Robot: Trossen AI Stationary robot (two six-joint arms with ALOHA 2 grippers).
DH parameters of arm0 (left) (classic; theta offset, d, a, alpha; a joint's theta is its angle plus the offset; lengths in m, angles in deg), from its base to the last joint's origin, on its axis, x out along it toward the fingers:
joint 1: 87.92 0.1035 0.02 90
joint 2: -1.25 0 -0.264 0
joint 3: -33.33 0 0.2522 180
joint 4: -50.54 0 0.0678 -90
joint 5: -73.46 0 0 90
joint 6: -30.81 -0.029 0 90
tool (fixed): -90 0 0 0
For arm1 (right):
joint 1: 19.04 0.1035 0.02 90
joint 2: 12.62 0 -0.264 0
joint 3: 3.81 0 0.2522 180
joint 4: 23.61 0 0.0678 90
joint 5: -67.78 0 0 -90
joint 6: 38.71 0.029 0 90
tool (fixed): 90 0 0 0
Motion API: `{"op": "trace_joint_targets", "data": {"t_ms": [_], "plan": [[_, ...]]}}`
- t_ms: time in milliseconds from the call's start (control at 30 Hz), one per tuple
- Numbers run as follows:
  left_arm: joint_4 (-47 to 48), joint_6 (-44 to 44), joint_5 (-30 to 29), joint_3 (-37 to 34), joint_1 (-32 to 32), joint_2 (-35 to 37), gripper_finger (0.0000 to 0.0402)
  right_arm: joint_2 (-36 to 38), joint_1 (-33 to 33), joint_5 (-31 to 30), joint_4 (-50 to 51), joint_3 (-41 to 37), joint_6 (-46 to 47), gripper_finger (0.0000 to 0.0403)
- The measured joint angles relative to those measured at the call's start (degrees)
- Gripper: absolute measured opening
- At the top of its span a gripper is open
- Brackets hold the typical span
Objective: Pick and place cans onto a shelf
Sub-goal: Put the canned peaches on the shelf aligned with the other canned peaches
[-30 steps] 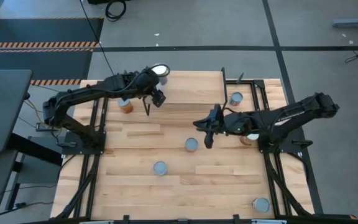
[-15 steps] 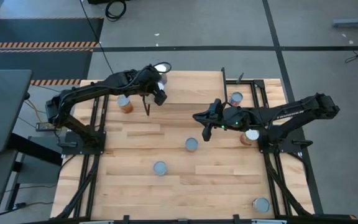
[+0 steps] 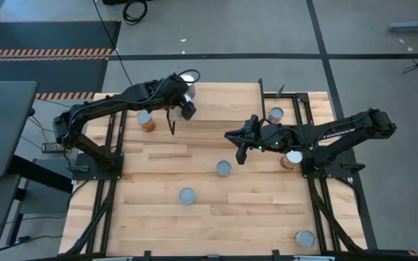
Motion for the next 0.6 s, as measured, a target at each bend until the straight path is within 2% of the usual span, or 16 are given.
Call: {"op": "trace_joint_targets", "data": {"t_ms": [233,367,433,600], "plan": [[-0.78,1.48,-4.25,0.70,0.07,0.38,0.0335,0.00,0.02,0.00,0.02,0.00,-0.01,0.0055],[0.28,1.69,-4.14,4.93,-0.16,1.55,0.0334,0.00,0.09,0.00,0.02,0.00,-0.02,0.0055],[4.27,1.52,-3.71,8.16,-0.63,1.62,0.0334,0.00,0.09,0.00,0.02,0.00,-0.02,0.0055],[23.03,-1.58,-3.96,14.34,-0.69,1.72,0.0334,0.00,0.52,0.00,0.22,0.00,-0.02,0.0055]]}}
